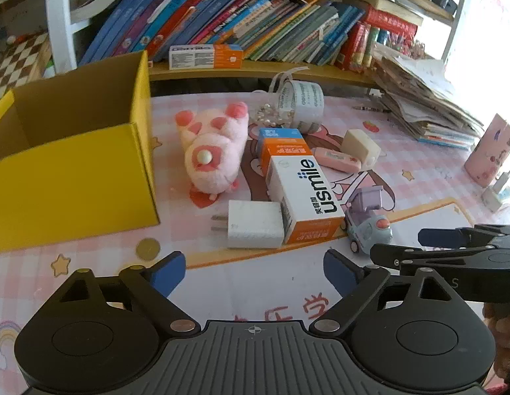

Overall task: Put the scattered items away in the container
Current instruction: 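Reach the left tool to the white charger while the right tool reaches the toy car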

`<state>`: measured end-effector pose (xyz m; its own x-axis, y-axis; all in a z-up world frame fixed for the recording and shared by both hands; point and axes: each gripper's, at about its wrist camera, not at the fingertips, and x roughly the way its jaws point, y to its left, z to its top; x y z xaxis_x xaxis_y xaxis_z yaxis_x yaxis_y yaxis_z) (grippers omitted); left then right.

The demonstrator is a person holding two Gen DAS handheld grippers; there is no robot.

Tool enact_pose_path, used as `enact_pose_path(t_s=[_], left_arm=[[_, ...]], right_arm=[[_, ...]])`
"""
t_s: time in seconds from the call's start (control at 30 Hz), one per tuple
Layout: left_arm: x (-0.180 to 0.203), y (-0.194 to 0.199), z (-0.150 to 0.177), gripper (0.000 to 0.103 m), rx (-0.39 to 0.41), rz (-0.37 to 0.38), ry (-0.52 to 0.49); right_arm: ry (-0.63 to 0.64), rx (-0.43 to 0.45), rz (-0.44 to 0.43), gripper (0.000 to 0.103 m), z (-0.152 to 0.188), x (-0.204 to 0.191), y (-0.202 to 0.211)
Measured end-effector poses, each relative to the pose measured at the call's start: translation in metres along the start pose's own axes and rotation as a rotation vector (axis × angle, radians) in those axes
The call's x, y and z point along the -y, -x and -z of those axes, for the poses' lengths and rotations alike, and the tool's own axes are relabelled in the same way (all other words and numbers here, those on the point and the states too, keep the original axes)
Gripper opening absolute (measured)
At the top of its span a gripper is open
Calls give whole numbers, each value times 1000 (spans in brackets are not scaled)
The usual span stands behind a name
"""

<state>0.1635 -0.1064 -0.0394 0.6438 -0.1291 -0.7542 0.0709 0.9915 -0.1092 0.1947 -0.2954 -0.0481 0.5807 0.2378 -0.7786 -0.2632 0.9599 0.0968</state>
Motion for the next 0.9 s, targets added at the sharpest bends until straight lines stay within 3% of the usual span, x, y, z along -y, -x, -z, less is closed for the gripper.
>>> enact_pose_path(t_s=[0.6,0.9], left_arm=[[5,-50,-17,71,-58,-74,-59],[13,-66,-23,70,-59,-85,-125]], right_arm=[[67,-73,-10,60,-20,5,-42],[100,-85,-3,60,-24,3,-54]])
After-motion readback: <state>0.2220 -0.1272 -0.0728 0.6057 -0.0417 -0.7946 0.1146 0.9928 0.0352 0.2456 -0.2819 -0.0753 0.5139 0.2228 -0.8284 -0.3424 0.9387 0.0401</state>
